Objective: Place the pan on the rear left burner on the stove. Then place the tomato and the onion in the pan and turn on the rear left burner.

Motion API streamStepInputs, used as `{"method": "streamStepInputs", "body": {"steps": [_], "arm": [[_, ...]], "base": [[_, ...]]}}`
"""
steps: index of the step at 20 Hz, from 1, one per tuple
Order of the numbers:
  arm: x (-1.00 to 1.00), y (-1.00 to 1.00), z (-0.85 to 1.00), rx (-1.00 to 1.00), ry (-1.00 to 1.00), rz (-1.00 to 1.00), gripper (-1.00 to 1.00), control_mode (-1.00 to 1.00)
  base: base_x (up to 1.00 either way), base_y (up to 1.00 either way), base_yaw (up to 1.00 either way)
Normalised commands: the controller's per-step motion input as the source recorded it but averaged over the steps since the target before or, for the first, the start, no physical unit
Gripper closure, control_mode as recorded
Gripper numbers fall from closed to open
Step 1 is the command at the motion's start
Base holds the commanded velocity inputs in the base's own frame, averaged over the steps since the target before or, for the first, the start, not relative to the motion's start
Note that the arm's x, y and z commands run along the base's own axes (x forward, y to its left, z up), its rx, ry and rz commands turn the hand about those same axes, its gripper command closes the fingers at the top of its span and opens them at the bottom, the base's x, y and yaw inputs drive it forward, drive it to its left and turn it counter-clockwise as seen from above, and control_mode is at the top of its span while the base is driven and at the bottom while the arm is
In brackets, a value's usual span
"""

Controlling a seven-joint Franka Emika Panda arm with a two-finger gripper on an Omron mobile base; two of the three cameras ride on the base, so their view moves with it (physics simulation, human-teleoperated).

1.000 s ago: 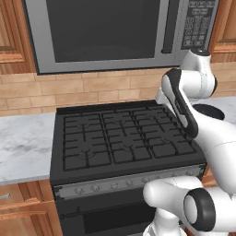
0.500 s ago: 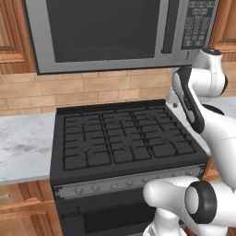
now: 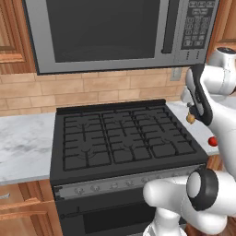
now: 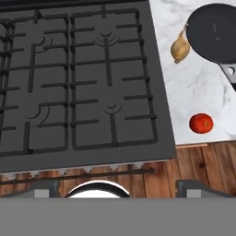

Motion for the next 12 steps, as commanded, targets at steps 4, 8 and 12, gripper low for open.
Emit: {"method": "streamStepInputs", "body": {"steps": [4, 8, 12], "arm": [[0.00, -0.57, -0.07, 0.00, 0.05, 0.00, -1.00, -1.00], [0.00, -0.53, -0.07, 0.00, 0.06, 0.00, -1.00, -1.00], [0.00, -0.47, -0.06, 0.00, 0.05, 0.00, -1.00, -1.00]], "base": [[0.00, 0.00, 0.00], [0.00, 0.00, 0.00], [0.00, 0.00, 0.00]]}}
